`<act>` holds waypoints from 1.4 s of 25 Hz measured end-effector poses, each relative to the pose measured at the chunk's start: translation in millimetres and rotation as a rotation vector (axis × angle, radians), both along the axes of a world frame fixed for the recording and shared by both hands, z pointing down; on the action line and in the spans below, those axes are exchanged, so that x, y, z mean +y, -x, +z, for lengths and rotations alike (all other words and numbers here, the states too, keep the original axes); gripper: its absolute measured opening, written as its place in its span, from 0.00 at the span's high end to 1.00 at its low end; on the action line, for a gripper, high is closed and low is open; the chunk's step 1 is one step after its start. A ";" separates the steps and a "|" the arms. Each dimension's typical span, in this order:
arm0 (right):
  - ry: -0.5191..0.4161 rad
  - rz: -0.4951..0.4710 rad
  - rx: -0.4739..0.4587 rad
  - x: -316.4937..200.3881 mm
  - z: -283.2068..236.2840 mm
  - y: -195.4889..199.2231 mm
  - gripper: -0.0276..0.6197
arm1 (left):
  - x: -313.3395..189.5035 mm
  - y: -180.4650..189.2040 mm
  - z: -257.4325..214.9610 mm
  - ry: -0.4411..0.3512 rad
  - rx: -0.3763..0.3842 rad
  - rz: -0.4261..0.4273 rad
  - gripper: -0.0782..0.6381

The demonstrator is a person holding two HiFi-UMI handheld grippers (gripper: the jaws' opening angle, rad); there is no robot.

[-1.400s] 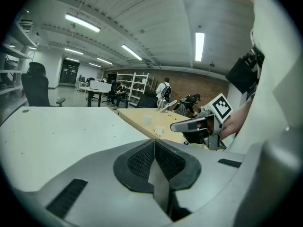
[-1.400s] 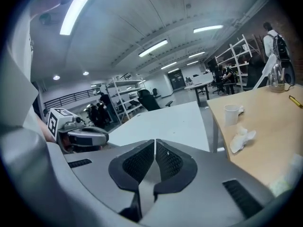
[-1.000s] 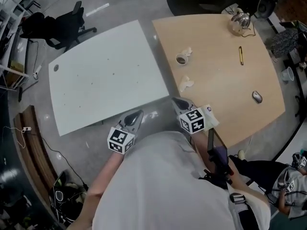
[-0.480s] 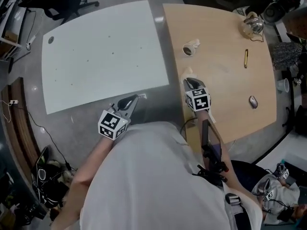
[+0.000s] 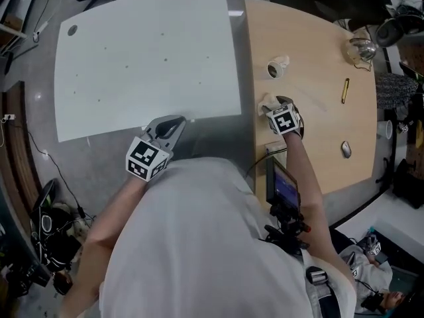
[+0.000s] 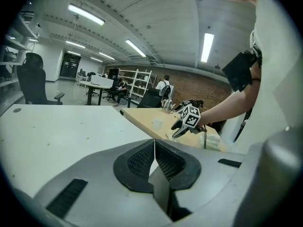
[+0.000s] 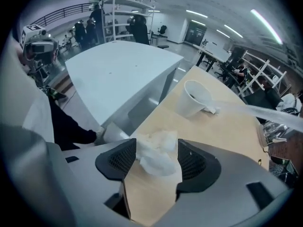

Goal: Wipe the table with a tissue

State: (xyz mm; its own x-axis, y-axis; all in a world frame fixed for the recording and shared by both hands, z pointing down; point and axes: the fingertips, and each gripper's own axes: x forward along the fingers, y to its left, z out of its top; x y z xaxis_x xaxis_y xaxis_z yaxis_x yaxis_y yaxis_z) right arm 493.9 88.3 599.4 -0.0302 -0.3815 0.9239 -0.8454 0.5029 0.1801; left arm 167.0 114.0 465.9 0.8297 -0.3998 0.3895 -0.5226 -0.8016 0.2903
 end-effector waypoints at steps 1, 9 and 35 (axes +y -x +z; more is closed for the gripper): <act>0.020 -0.009 -0.007 -1.3 4.6 -1.7 0.58 | -2.1 2.5 0.0 0.002 -0.004 -0.007 0.88; 0.129 -0.043 0.013 3.9 22.7 -1.8 0.58 | -22.0 13.0 -0.9 0.004 -0.023 -0.051 0.88; -0.053 0.004 -0.138 -13.7 -29.4 71.5 0.79 | -40.8 53.6 -11.8 -0.051 0.010 -0.024 0.88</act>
